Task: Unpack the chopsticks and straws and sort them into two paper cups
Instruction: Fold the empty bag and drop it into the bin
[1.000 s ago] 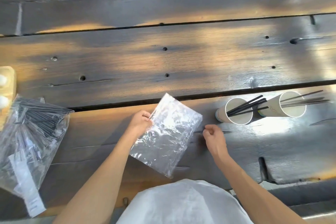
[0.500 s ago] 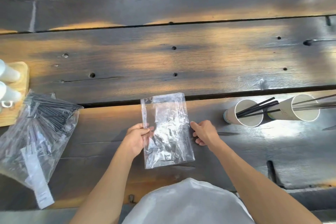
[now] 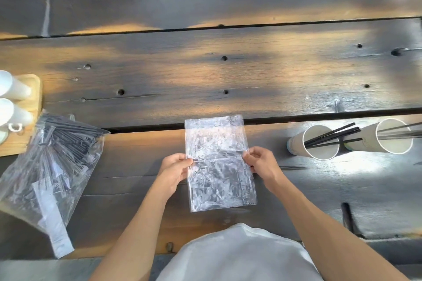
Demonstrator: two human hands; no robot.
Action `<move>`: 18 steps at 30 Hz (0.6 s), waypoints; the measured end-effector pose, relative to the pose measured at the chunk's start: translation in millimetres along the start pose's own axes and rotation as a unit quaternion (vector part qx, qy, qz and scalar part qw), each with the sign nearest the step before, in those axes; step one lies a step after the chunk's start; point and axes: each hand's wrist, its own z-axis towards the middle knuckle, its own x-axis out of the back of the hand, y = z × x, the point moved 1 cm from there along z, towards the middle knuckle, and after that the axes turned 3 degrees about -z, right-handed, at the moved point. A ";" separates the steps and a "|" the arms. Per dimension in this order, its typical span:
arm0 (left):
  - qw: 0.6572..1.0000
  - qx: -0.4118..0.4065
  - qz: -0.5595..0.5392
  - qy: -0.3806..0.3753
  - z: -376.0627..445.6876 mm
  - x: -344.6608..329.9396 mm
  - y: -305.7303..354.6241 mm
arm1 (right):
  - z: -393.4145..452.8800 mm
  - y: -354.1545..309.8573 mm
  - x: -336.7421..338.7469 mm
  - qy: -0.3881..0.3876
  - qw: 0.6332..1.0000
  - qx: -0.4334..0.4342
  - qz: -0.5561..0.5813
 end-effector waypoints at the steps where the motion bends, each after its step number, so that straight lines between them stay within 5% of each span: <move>1: 1.000 -0.008 0.010 0.003 -0.3 -0.8 0.0 | -1.4 -1.3 0.0 0.003 1.000 0.012 0.012; 18: 0.964 -0.253 0.068 0.049 -32.5 -18.1 28.2 | -15.0 -44.2 23.0 0.053 0.985 0.165 0.016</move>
